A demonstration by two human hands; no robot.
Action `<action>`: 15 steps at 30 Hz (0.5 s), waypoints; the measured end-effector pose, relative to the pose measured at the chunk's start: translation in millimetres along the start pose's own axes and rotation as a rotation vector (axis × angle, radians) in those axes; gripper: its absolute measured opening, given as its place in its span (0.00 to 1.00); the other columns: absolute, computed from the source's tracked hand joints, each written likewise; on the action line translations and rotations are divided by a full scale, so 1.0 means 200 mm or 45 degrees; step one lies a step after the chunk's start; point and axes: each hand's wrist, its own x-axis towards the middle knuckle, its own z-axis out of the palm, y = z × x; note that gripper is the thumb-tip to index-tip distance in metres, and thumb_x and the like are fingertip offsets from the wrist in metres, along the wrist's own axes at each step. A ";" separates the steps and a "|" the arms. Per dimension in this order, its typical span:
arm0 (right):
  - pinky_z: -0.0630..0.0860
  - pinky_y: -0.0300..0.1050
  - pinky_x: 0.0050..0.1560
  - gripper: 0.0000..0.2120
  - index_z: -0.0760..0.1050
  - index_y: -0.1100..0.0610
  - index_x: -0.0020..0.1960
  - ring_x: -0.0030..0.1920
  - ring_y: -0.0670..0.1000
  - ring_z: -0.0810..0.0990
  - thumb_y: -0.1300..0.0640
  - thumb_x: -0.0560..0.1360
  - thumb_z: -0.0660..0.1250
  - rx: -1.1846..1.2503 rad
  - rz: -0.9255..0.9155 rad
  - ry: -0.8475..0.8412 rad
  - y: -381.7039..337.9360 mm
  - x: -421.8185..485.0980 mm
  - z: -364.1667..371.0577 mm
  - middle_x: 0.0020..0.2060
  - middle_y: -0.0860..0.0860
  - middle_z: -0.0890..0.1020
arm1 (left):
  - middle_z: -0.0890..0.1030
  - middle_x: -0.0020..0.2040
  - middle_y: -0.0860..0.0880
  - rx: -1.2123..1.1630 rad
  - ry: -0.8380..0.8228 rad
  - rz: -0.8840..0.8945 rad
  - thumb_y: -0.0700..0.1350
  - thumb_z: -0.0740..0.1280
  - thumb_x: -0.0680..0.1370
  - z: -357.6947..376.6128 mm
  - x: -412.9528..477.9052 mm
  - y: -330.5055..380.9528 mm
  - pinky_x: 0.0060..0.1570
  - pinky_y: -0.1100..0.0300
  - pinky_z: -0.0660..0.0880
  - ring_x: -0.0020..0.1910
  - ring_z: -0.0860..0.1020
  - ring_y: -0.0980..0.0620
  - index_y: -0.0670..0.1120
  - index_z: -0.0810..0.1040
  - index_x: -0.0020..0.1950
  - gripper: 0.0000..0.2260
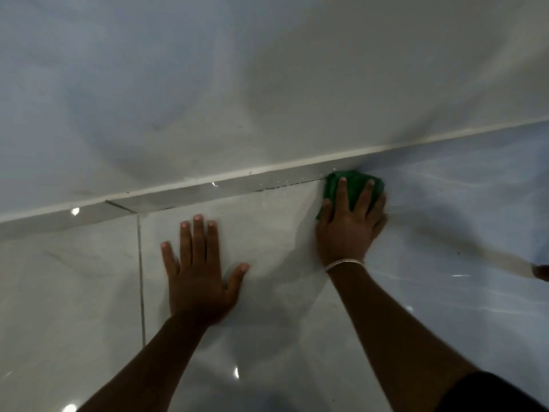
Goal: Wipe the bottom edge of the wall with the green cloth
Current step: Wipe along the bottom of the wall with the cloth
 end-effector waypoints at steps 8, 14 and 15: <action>0.59 0.72 0.69 0.21 0.74 0.48 0.66 0.71 0.70 0.64 0.45 0.75 0.62 -0.043 -0.559 -0.025 -0.17 -0.17 0.06 0.71 0.61 0.71 | 0.46 0.82 0.41 0.015 -0.042 -0.007 0.70 0.48 0.75 0.01 0.00 -0.01 0.75 0.33 0.48 0.81 0.45 0.41 0.43 0.48 0.81 0.42; 0.61 0.75 0.66 0.22 0.75 0.52 0.66 0.72 0.69 0.64 0.47 0.74 0.63 -0.039 0.060 0.133 -0.07 -0.01 0.04 0.71 0.60 0.71 | 0.46 0.82 0.42 -0.008 -0.004 -0.022 0.69 0.49 0.75 0.01 0.00 -0.01 0.75 0.33 0.46 0.81 0.45 0.41 0.44 0.47 0.81 0.42; 0.62 0.74 0.66 0.23 0.75 0.52 0.67 0.71 0.70 0.65 0.47 0.74 0.63 -0.016 0.057 0.151 -0.15 -0.06 0.07 0.71 0.61 0.71 | 0.46 0.82 0.42 -0.014 0.003 -0.021 0.69 0.49 0.74 0.01 0.00 0.00 0.75 0.33 0.46 0.81 0.45 0.41 0.44 0.47 0.81 0.43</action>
